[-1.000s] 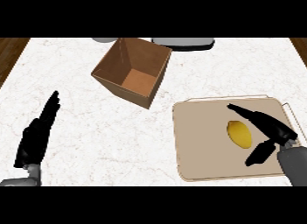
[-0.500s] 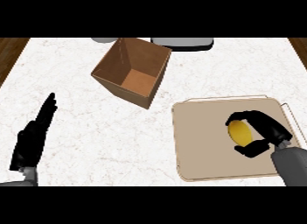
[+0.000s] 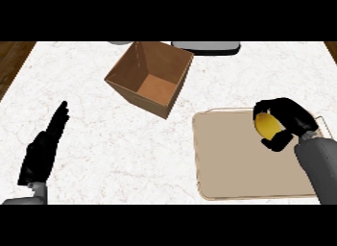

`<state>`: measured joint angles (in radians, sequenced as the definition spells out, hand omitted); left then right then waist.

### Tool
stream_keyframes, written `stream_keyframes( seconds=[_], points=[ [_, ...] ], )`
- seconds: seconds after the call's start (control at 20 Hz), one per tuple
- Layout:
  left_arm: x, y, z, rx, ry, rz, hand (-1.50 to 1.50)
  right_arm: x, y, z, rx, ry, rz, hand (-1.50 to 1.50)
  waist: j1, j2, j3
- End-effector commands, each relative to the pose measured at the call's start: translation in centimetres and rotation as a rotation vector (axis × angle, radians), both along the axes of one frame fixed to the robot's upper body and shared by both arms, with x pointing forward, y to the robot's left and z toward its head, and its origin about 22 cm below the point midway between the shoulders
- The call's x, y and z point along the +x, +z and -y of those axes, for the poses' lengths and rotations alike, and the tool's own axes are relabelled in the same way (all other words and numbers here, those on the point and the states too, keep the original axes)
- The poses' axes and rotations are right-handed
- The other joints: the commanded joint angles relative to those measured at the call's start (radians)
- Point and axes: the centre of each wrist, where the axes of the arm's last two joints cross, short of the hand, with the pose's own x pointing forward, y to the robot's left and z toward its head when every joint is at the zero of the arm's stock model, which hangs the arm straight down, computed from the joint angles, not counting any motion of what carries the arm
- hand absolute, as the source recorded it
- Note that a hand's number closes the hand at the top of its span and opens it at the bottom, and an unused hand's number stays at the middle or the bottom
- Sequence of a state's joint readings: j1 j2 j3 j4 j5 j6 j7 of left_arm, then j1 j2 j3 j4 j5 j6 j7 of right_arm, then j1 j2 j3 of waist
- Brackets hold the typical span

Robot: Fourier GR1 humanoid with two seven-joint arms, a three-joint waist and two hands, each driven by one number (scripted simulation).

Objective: Pick the lemon from the tray and place it in the cardboard box

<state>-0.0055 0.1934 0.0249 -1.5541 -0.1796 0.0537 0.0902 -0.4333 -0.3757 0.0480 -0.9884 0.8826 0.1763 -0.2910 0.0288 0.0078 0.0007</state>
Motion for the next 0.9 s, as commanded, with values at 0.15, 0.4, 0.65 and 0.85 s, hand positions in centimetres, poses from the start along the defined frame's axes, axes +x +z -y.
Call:
stream_keyframes(
  seconds=[0.15,0.4,0.65,0.85],
  points=[
    [0.9,1.0,0.7,0.005,-0.037,0.015,0.00,6.2,4.4,-0.4,-0.203,0.049,0.163,1.50,0.043,0.014,0.003],
    [1.2,0.4,0.4,0.005,-0.006,0.013,0.00,8.4,6.1,-1.0,-0.215,0.071,0.250,1.50,0.004,0.002,0.000],
    [0.1,0.2,0.0,0.012,-0.004,0.001,0.00,10.3,10.4,-3.3,0.022,0.153,0.319,1.50,-0.003,-0.004,0.000],
    [1.1,0.2,0.4,0.005,0.019,0.003,0.00,10.8,11.8,-3.9,0.339,0.260,0.339,1.50,-0.015,-0.005,0.000]
  ],
)
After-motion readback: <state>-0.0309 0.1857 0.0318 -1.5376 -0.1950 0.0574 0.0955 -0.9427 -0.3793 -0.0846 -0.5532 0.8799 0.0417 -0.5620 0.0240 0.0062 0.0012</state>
